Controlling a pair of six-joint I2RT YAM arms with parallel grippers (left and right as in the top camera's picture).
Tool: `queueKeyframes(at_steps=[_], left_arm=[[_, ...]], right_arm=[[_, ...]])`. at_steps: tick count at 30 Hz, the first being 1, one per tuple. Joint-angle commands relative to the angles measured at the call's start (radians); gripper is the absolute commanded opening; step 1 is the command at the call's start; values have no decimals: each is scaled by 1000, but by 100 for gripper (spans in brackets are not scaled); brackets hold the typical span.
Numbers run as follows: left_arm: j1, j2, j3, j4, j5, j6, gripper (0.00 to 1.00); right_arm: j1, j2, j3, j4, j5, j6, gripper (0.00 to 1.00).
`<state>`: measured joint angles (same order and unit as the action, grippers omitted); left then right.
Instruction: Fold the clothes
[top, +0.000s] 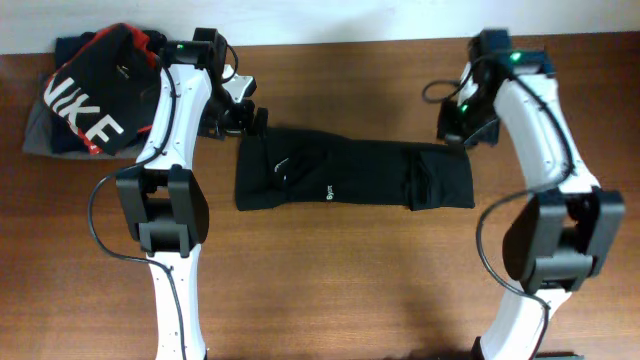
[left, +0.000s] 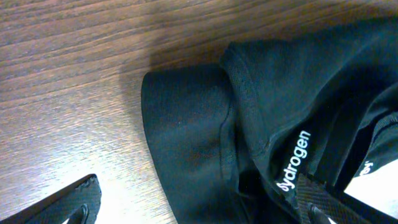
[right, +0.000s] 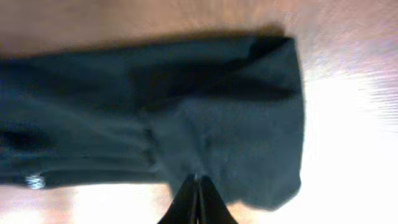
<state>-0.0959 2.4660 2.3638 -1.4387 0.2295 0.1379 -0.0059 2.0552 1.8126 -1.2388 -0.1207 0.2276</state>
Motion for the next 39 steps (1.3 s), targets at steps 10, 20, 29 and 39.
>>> queueKeyframes(at_steps=[10, 20, 29, 39], left_arm=[[-2, 16, -5, -1, 14, 13, 99], [-2, 16, -5, -1, 14, 13, 99], [-2, 22, -5, 10, 14, 13, 99], [-2, 27, -5, 10, 14, 13, 99]], right_arm=[[6, 15, -352, 365, -202, 65, 4], [5, 15, -345, 480, -299, 148, 4], [-3, 10, -292, 525, -299, 147, 6], [-197, -35, 65, 111, -300, -81, 73]])
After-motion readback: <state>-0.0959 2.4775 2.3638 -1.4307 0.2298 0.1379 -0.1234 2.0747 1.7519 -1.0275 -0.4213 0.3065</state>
